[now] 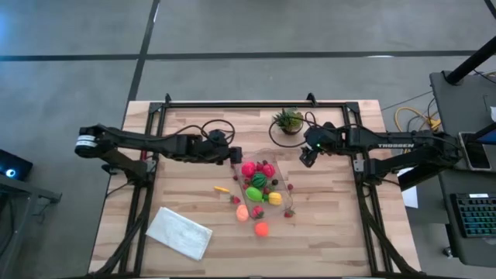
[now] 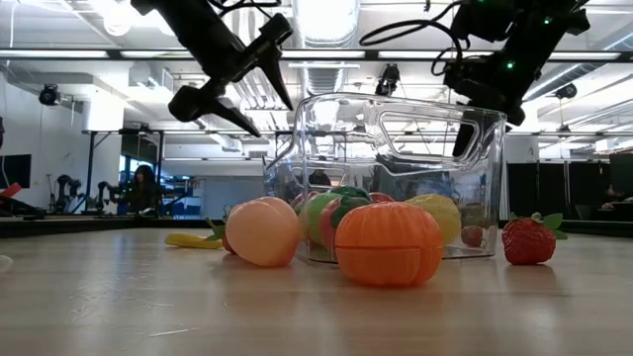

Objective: Pick and placing Produce into tupperware
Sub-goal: Put the red cherry into the transparent bin

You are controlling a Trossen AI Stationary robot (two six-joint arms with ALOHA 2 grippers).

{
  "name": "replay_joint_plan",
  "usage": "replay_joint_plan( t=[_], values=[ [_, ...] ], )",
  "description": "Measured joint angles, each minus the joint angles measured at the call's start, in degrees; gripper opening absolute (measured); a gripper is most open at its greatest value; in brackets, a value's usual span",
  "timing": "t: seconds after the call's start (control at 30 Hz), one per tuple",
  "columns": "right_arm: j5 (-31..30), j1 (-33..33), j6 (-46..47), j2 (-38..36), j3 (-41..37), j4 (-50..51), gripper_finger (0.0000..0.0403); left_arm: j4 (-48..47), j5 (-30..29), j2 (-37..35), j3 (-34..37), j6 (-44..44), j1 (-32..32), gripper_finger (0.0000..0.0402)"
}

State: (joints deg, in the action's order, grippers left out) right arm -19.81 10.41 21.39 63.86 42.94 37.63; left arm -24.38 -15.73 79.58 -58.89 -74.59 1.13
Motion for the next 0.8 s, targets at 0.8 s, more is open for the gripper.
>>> replay_joint_plan(
  t=[0.8],
  values=[
    [26.21, -0.41, 26.64, -0.03, -3.99, 4.01, 0.0237, -15.12, 1.36, -0.7, 1.2, -1.42, -4.9, 0.0255]
  ],
)
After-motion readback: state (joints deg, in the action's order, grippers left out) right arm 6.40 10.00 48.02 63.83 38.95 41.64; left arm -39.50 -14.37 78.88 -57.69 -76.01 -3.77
